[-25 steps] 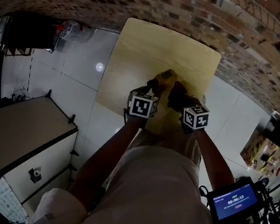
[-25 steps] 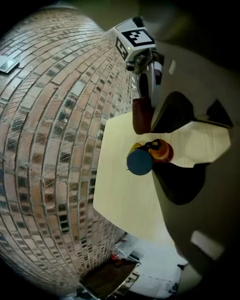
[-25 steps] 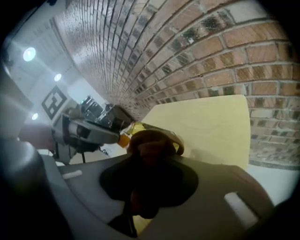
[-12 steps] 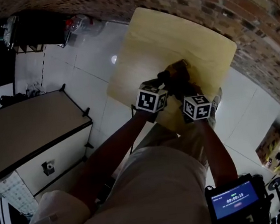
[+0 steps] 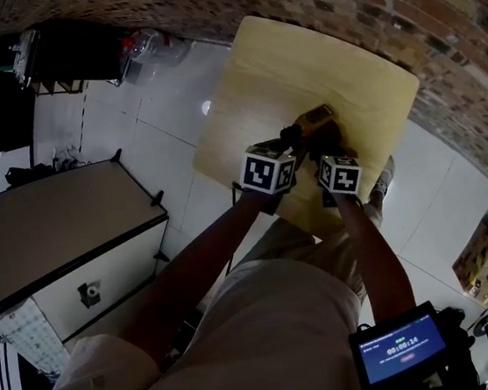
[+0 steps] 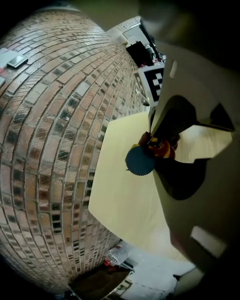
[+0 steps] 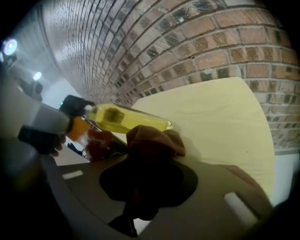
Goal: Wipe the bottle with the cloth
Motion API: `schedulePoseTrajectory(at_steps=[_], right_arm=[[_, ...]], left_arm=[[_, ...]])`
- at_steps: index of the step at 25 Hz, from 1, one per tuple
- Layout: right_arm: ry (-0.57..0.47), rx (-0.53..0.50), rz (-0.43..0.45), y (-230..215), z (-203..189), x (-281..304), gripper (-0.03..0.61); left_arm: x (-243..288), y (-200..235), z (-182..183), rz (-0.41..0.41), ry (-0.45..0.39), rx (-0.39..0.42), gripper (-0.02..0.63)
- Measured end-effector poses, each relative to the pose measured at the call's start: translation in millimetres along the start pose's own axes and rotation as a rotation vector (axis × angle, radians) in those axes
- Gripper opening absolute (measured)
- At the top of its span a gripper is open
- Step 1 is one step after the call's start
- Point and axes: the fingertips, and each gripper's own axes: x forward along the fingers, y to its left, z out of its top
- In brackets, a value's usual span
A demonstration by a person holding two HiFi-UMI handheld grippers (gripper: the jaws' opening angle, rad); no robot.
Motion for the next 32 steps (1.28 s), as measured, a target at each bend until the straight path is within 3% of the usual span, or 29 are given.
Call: schedulePoseTrajectory(at_steps=[3,6,8,12,15,18,23,27,32], right_arm=[[0.122,-0.062,-0.048,-14,-9,17,0.080],[0.132,-0.049,-0.008,-16,-3,16,0.083],[0.049,0.052,0.014,-24,2,-1,0.084],[-0.170,0.219,-0.056,-51,18,-62,0.084],[-0.262,0.232,-0.060,-43,16,-96,0.084],[-0.302,0.111,-0.013,-3,7,-108,0.084],[-0.289,-0.075,0.162,66,5,-81,0.084],[-0.281,-0.045,0.229,66,6,-66,0.083],[-0.317,-0.006,0.226,58,11,-59,0.086]], left_arm=[[0,-2,6,-0.025,-0.014,0.001,0.152],[1,-1,6,-0.053,-0.019,0.009,0.154],[0,-3,3,-0.071,-0.012,0.028,0.155],[-2,-3,1,-0.093,-0.008,0.070,0.156],[-1,1,3,-0.093,-0.012,0.071,0.156],[1,0,2,-0.070,-0.019,0.006,0.158],[3,-3,5,0.002,-0.049,-0.193,0.158],[6,-7,1,0.026,-0.074,-0.310,0.160],[6,-3,4,0.017,-0.085,-0.360,0.164]])
